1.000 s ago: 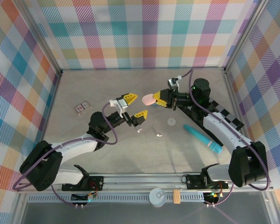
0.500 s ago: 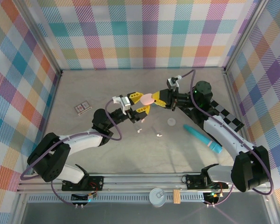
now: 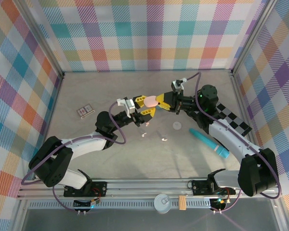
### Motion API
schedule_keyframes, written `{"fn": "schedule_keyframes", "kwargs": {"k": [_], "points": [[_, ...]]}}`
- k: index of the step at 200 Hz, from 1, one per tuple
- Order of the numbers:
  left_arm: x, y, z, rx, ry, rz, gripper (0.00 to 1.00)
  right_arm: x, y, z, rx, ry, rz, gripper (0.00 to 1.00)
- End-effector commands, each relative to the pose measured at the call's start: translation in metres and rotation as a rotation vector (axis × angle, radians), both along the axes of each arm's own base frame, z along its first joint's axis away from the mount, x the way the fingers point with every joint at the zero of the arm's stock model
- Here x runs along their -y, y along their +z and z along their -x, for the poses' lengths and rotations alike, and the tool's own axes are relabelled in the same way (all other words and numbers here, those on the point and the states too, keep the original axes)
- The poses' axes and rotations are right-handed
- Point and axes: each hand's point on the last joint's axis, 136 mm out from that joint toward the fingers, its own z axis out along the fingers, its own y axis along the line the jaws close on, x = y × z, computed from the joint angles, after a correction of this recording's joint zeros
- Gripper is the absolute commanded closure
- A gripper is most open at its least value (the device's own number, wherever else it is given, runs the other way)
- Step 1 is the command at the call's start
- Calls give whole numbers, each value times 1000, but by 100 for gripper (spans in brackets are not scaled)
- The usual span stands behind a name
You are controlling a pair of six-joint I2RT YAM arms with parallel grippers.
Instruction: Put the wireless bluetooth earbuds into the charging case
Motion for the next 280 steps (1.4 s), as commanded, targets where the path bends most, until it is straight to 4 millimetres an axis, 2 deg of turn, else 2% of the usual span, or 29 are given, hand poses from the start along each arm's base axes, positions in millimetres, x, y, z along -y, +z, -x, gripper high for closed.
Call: {"fn": "schedule_keyframes", "kwargs": {"k": [1,17,28,80,121,135,163,181,189,213,229,257,280], "points": [[2,20,12,70,-40,39,49,-1,1,1,28,1,-6,85],[2,21,13,74,-47,40,52,-2,2,1,38,2,-6,85],[2,21,14,74,-52,39,52,-2,-3,1,11,3,9,85],[3,21,15,74,-62,37,51,-2,-2,0,13,4,10,85],[4,21,12,57,-65,41,55,-3,-2,-1,6,5,19,85],[6,15,9,34,-64,37,56,-3,-5,-2,3,0,26,81],[8,2,1,3,-50,20,70,0,-15,-4,8,-24,72,74],[6,-2,-7,-3,-29,13,67,10,-22,-11,24,-94,143,68],[4,-6,-11,-11,-17,10,59,17,-25,-15,57,-138,192,62],[-4,-16,-24,-34,28,-5,44,40,-50,-29,96,-281,410,46],[-9,-23,-29,-41,55,-15,39,57,-67,-39,106,-357,537,39],[-13,-37,-35,-57,91,-61,32,86,-107,-51,79,-450,766,33],[-15,-50,-36,-63,117,-140,23,107,-151,-52,-17,-456,954,28]]}}
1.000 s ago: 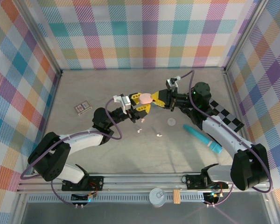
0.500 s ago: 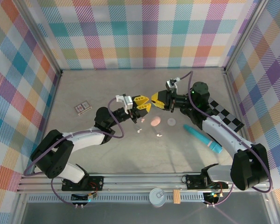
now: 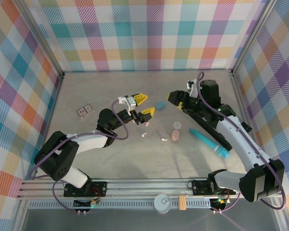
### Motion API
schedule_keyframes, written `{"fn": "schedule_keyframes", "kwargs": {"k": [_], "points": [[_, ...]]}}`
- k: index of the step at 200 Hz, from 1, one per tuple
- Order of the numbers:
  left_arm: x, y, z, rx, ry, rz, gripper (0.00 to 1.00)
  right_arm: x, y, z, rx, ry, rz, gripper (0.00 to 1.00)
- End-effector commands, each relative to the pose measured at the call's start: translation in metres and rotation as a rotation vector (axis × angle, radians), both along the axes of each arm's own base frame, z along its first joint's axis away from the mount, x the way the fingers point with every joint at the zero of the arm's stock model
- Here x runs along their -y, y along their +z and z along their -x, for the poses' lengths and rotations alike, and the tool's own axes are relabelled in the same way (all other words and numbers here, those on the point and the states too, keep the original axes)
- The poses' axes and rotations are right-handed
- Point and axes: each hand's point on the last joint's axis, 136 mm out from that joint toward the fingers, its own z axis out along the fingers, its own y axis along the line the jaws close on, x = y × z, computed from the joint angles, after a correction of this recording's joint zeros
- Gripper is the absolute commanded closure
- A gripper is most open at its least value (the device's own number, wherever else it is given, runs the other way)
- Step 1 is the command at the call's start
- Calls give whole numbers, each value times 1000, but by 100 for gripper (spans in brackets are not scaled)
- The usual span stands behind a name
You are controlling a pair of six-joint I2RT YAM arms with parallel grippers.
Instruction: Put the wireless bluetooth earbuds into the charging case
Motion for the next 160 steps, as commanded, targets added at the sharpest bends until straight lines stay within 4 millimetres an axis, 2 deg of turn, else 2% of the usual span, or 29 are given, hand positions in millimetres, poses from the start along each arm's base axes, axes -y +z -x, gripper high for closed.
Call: {"fn": "schedule_keyframes", "kwargs": {"k": [1,46,71,96,116,136,160], "points": [[-5,-9,1,24,31,-72,23,37,-65,3,-137,-70,294,28],[-15,-38,12,-41,53,-218,13,59,-140,29,-352,-33,485,21],[-17,-50,20,-83,35,-235,11,69,-172,41,-470,-13,601,21],[-20,-56,25,-104,33,-242,10,56,-184,46,-458,106,691,18],[-22,-59,28,-112,28,-249,9,49,-191,49,-443,251,835,15],[-24,-61,32,-121,29,-260,8,52,-199,49,-464,339,961,14],[-28,-61,34,-116,44,-270,7,51,-208,52,-467,418,1016,13]]}}
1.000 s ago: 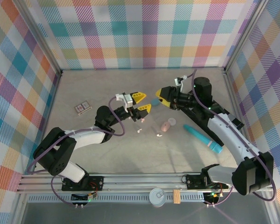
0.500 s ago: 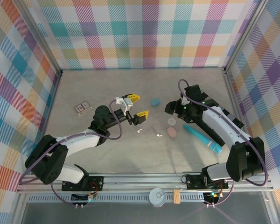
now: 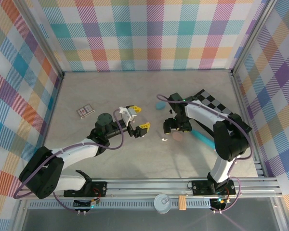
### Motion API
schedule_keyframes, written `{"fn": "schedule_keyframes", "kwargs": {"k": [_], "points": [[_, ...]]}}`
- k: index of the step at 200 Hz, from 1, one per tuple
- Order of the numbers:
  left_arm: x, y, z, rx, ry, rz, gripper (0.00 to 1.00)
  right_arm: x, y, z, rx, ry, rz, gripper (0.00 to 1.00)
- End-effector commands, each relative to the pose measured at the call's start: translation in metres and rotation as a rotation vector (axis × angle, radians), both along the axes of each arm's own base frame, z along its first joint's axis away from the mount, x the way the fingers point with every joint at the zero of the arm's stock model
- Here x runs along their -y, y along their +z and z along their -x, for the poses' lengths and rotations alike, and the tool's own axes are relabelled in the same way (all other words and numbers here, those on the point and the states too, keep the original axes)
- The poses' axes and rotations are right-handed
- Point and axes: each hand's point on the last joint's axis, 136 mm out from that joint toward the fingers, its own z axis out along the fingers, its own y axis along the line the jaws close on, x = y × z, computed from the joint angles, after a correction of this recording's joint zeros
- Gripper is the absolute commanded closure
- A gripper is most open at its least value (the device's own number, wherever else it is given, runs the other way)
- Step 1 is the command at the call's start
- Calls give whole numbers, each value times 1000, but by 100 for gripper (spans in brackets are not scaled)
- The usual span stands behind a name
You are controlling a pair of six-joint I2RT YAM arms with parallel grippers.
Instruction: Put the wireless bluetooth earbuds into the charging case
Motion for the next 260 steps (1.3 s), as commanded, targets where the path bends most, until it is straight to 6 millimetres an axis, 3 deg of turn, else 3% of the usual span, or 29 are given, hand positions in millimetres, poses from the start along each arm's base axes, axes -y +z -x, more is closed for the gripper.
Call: {"fn": "schedule_keyframes", "kwargs": {"k": [1,49,83,144,175,211,260], "points": [[-6,5,4,28,7,-9,7,19,-4,12,-60,131,123,13],[-7,7,7,29,6,-12,6,14,-16,10,-95,210,158,24],[-6,10,8,26,-6,-7,6,16,-23,4,-106,216,198,43],[-7,11,9,27,-2,-18,5,11,-33,7,-162,222,182,45],[-7,11,8,27,-2,-20,5,11,-32,6,-159,207,187,55],[-7,10,4,19,15,-21,4,1,-8,1,-89,179,94,59],[-2,2,2,-23,-4,-28,0,-33,55,0,59,255,-158,61]]}}
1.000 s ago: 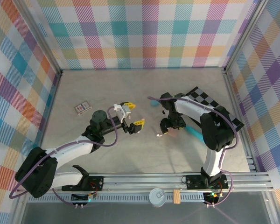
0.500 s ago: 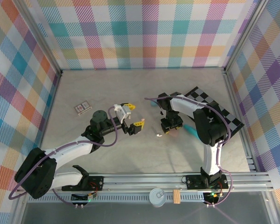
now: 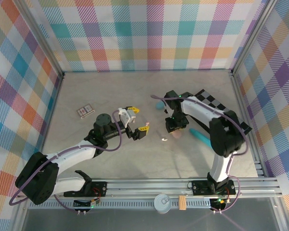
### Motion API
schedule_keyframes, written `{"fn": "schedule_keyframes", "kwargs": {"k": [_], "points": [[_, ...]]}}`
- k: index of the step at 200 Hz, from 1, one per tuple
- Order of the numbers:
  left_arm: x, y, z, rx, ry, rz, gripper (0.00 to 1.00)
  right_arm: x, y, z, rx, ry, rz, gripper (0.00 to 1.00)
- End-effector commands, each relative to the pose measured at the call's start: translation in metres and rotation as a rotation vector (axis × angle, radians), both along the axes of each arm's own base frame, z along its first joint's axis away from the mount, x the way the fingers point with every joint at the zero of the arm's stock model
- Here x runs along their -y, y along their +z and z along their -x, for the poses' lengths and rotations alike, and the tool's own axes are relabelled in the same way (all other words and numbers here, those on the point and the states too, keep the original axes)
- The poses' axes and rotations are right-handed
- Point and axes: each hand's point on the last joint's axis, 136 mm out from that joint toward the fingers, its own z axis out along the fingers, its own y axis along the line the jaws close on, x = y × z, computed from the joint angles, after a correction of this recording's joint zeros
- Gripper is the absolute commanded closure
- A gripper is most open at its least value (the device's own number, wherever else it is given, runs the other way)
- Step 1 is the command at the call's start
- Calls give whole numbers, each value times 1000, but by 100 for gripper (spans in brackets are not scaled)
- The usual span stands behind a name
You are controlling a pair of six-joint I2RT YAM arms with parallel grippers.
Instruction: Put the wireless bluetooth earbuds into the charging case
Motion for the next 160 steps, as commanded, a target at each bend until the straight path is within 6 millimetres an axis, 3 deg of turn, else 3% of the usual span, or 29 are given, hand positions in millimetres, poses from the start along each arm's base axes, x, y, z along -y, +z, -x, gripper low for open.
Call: {"fn": "schedule_keyframes", "kwargs": {"k": [1,44,64,80,99,125,141,160], "points": [[3,7,-4,-1,-10,14,0,-20,37,3,44,48,-158,60],[16,-4,-9,-121,-25,37,0,-66,105,5,110,128,-469,61],[26,2,-6,-157,-74,96,0,-81,135,13,142,194,-605,61],[32,1,-4,-172,-110,99,0,-83,143,14,154,216,-624,61],[28,-4,-5,-156,-87,40,0,-59,121,5,144,167,-435,62],[14,-1,-1,-102,-37,-21,0,-13,65,-2,76,73,-114,61],[9,-4,4,-101,-31,-56,0,-2,36,1,18,29,-25,61],[6,-6,7,-102,-25,-67,0,-2,5,2,-17,15,39,61]]}}
